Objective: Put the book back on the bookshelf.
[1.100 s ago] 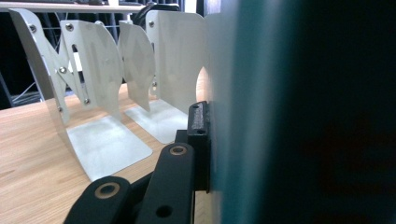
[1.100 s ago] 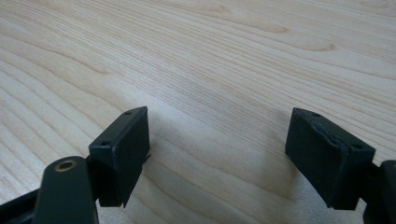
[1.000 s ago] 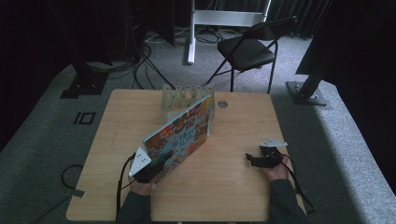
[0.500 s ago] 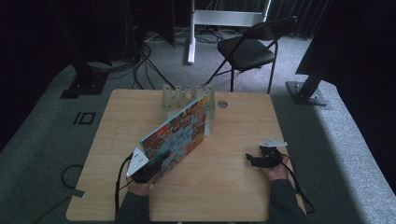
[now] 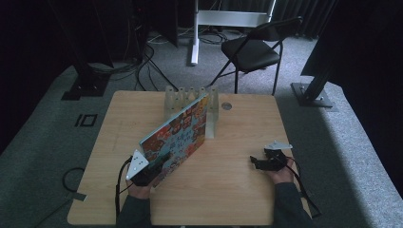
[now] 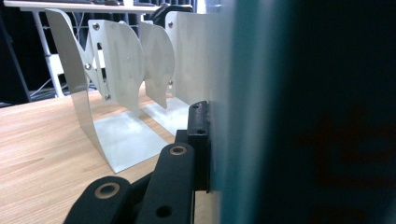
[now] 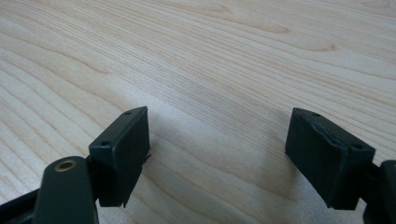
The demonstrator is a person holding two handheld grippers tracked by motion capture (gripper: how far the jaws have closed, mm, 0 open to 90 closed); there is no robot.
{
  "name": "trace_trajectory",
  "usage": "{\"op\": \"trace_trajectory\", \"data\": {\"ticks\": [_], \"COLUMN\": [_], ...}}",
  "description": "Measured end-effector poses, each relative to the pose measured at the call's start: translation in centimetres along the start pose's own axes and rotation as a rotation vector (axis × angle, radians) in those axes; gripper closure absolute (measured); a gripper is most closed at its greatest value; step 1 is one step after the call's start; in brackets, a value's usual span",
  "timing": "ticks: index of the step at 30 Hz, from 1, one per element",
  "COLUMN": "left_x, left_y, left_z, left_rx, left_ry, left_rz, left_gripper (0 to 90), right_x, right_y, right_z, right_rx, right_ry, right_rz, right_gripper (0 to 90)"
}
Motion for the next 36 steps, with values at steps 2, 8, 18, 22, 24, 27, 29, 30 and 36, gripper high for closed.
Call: {"op": "trace_trajectory", "data": {"ticks": [2, 8, 18, 22, 24, 27, 29, 30, 36], "left_x": [-0.1, -0.3, -0.7, -0.9, -0.9, -1.0, -1.1, -1.1, -1.3], "left_y": [-0.1, -0.2, -0.5, -0.7, -0.8, -0.9, -0.9, -1.0, -1.2], "left_z": [0.0, 0.0, -0.1, 0.0, 0.0, 0.0, 0.0, 0.0, -0.1], "left_rx": [0.0, -0.001, 0.001, 0.002, 0.002, 0.002, 0.003, 0.003, 0.003], "left_ry": [0.001, -0.004, -0.011, -0.014, -0.014, -0.013, -0.015, -0.014, -0.014], "left_rz": [0.003, 0.008, 0.024, 0.032, 0.035, 0.038, 0.04, 0.041, 0.049], "left_gripper": [80.8, 80.8, 80.8, 80.8, 80.8, 80.8, 80.8, 80.8, 80.8], "right_x": [0.0, 0.0, -0.1, -0.1, -0.1, -0.1, -0.1, -0.1, -0.1], "right_y": [0.0, 0.0, 0.0, 0.0, 0.0, 0.0, 0.0, 0.0, 0.0], "right_z": [0.0, 0.0, 0.0, 0.0, 0.0, 0.0, 0.0, 0.0, 0.0], "right_rx": [0.0, 0.0, 0.0, 0.0, 0.0, 0.0, 0.0, 0.0, 0.0], "right_ry": [-0.001, -0.003, -0.004, -0.005, -0.005, -0.005, -0.005, -0.005, -0.005], "right_rz": [0.001, 0.002, 0.004, 0.005, 0.005, 0.005, 0.005, 0.005, 0.005], "right_gripper": [21.6, 21.6, 21.6, 21.6, 21.6, 21.6, 21.6, 21.6, 21.6]}}
Point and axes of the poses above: each handheld gripper's, and its own axes: y roughly forward along the jaws, z roughly out of its top, x roughly to its right, the point moved 9 cm from there along y, roughly forward along the jaws, and after that the axes turned 6 degrees about -y, right-handed, at the moved point
